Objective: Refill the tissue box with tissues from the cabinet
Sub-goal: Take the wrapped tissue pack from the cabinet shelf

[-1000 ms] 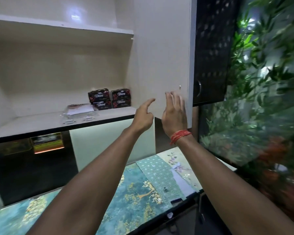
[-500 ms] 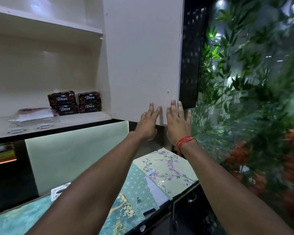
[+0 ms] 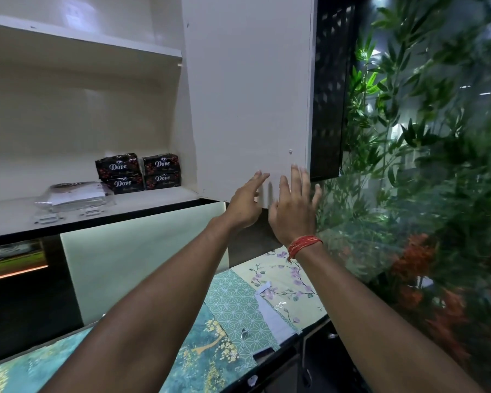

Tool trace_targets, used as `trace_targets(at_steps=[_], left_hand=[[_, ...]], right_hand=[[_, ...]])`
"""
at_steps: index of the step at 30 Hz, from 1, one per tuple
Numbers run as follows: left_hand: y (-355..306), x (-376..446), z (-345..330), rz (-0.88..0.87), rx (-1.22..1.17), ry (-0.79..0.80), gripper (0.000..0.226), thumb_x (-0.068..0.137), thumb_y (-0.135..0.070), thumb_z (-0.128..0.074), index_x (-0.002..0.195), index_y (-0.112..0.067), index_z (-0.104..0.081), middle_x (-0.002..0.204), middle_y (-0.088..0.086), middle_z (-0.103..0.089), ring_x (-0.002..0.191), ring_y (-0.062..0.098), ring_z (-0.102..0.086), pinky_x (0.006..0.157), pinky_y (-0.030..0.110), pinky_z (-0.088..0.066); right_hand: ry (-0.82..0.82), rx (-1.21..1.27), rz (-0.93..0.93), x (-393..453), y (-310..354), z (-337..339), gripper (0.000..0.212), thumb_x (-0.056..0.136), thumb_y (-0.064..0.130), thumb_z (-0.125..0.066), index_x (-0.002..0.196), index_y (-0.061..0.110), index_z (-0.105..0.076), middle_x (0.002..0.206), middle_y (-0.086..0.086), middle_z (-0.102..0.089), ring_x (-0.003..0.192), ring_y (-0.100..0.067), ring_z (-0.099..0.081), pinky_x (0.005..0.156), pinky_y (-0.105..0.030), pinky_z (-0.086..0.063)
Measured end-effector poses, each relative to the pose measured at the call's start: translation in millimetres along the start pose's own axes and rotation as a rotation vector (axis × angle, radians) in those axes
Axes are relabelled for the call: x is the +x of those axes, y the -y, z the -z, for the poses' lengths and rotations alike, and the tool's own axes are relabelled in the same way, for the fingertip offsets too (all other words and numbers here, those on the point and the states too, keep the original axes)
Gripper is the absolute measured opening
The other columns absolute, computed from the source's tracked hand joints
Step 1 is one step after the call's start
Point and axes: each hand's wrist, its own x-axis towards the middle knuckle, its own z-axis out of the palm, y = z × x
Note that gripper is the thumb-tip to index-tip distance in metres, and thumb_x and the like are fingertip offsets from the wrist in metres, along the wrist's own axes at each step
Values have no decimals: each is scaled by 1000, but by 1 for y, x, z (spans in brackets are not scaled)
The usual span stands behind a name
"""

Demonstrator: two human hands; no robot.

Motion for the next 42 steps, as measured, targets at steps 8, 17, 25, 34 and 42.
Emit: trace_targets(at_steps=[8,17,25,34,42], left_hand=[[21,-31,77,127,-232,-153,72,82,22,-31,146,-6,-41,147,14,-49,132,27,-51,98,34,-51],[123,-87,211,345,-38,-716,41,89,4,-52,124,-16,-61,107,1,-69,101,19,-64,87,28,-50],[229,-101,321,725,142,-1035,37,94,-18,-55,130,-12,-54,130,11,-60,115,29,-59,92,33,-48],[285,-64,342,907,-68,-757,24,91,-23,-54,91,0,-60,77,15,-62,52,25,-54,46,22,-40],[262,-75,346,732,-199,-838,7,89,-15,-62,93,-10,-65,102,15,-72,89,31,-71,85,46,-59]], right_hand=[[-17,724,-176,14,96,6,39,87,5,-48,125,5,-56,123,-12,-62,116,-29,-52,100,-36,-41],[427,1034,-176,16,247,-47,35,91,20,-58,124,8,-60,120,-9,-66,107,-22,-61,95,-36,-50],[748,1044,-111,71,354,-167,28,90,29,-59,105,6,-61,101,-10,-63,95,-27,-57,80,-31,-42],[1010,1092,-204,99,394,-256,20,79,25,-60,87,6,-62,90,-13,-64,86,-31,-63,81,-41,-55],[787,1314,-398,100,395,-216,10,81,13,-60,87,6,-64,87,-13,-67,79,-29,-68,66,-39,-59]])
